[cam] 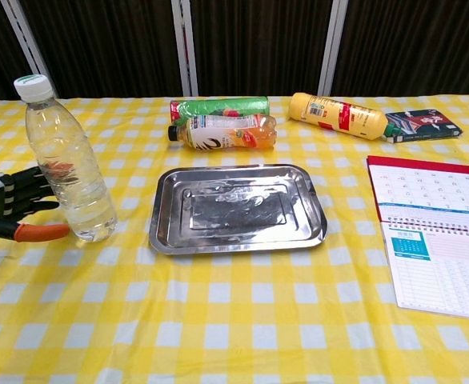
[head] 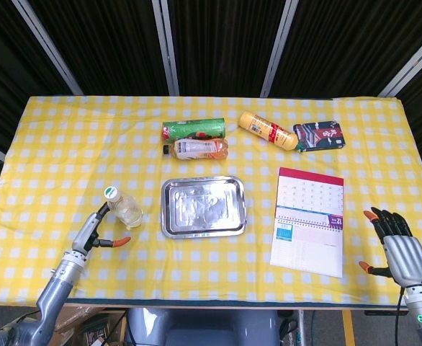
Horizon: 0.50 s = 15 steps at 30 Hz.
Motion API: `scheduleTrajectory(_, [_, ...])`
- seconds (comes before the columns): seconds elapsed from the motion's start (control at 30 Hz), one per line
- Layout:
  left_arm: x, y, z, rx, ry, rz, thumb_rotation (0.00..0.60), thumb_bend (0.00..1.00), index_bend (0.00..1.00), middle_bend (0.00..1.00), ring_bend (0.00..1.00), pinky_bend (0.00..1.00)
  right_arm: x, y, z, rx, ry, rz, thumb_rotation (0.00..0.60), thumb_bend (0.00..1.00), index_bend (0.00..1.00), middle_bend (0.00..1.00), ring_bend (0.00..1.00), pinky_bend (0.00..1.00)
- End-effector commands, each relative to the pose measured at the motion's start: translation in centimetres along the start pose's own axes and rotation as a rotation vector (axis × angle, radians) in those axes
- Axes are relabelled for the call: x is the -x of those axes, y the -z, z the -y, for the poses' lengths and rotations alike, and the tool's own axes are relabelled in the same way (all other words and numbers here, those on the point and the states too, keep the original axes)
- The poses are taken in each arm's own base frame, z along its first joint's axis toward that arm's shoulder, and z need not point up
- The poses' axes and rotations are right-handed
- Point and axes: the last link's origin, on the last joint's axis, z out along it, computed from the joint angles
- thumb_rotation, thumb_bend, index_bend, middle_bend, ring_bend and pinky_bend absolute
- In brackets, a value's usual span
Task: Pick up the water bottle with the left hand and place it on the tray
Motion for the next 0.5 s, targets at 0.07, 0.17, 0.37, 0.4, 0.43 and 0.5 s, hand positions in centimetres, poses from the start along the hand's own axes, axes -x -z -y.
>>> scheduleTrajectory(0.07, [1.0,-0.9,-0.7,0.035,0.024,-0.006,0.600,0.01,0.09,0.06,0.00,0.00,0.0,0.0,-0.1,0.002,-0.003,0.005,0.600,0.16,0.10,0.07,0.00,0.00])
scheduleTrajectory(0.17, [1.5,-1.2,-1.4,0.069,0.049,-0.020,0.600,0.01,0.10,0.06,0.00,0.00,-0.1,0.1,-0.2,0.006,-0.007,0.005,0.600,0.16,0.10,0.07,0.00,0.00])
scheduleTrajectory(0.37, [2.1,-1.9,-1.9,0.113,0.075,-0.059,0.600,0.05,0.15,0.12,0.00,0.00,-0.3,0.2,-0.5,0.013,-0.018,0.001,0.600,0.16,0.10,0.07,0.00,0.00])
scheduleTrajectory(0.4, [2.2,-2.0,-1.9,0.114,0.082,-0.066,0.600,0.10,0.18,0.16,0.00,0.00,-0.3,0.2,-0.6,0.014,-0.019,0.002,0.600,0.16,0.10,0.07,0.00,0.00])
scheduleTrajectory(0.43, [2.2,-2.2,-1.9,0.116,0.086,-0.075,0.600,0.17,0.21,0.19,0.00,0.00,-0.3,0.2,-0.6,0.014,-0.020,0.003,0.600,0.16,0.10,0.07,0.00,0.00])
scheduleTrajectory(0.5, [2.5,-2.5,-1.8,0.120,0.084,-0.101,0.600,0.29,0.27,0.27,0.00,0.00,-0.4,0.2,-0.6,0.013,-0.023,0.001,0.600,0.16,0.10,0.07,0.00,0.00])
